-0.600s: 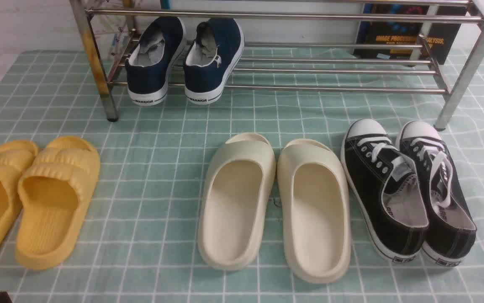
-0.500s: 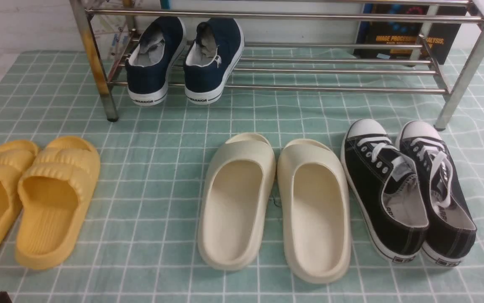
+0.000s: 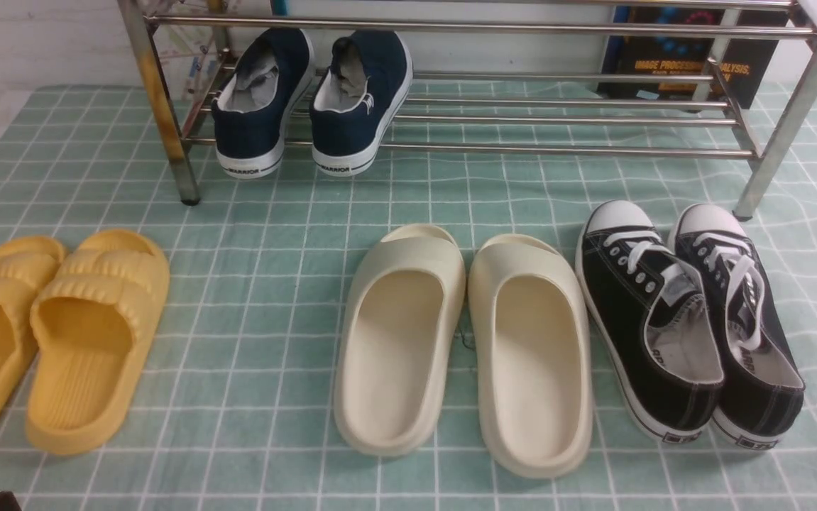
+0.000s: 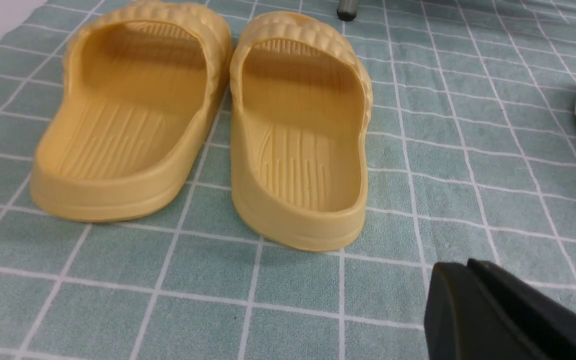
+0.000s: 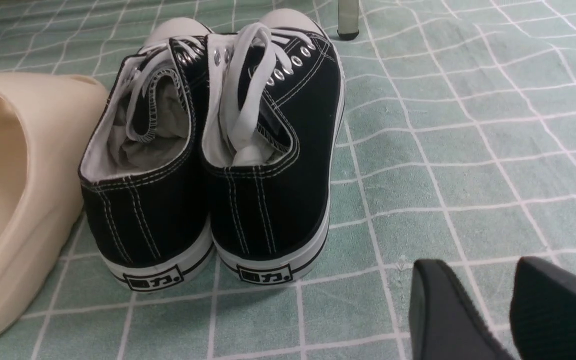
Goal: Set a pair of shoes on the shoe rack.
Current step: Use the right arm to grab the shoe closest to it
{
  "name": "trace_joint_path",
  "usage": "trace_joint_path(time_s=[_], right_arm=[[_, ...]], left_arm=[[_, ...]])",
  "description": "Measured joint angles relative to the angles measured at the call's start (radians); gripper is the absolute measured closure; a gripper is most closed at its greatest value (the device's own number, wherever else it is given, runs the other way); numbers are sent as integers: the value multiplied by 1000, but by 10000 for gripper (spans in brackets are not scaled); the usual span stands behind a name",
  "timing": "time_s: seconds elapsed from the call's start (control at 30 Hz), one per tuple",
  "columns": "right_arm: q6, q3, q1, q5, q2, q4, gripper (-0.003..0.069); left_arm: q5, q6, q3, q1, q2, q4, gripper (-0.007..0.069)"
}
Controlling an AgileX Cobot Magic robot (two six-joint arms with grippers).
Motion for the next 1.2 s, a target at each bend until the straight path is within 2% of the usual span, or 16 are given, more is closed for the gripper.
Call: trace_joint_path(time_s=[0.13,0.2,0.4,0.43,0.47,0.53,0.6,0.8,0.93,1.1,1.2], right_arm=[[2,0,0,0,0,10,412],[7,0,0,0,0,61,412],[135,1,0,9,0,371,412],[187,3,0,14,0,486,412],[192,3,0,14,0,498,412],[224,11,0,-26,0,613,412],[229,11,0,-68,0,654,412],[230,11,0,-202,0,670,412],[200,11,0,-234,0,669,413],[34,-19,0,-150,0,644,454],[-81,-108,0,-106,13,637,529]], left_arm=[[0,0,0,0,0,0,596],[0,0,0,0,0,0,596],[0,0,0,0,0,0,587],[0,0,0,0,0,0,585],[0,0,0,0,0,0,585],[0,0,0,0,0,0,582],[0,0,0,0,0,0,580],[0,0,0,0,0,0,578],[0,0,0,0,0,0,575],[0,0,0,0,0,0,571],[0,0,0,0,0,0,567]])
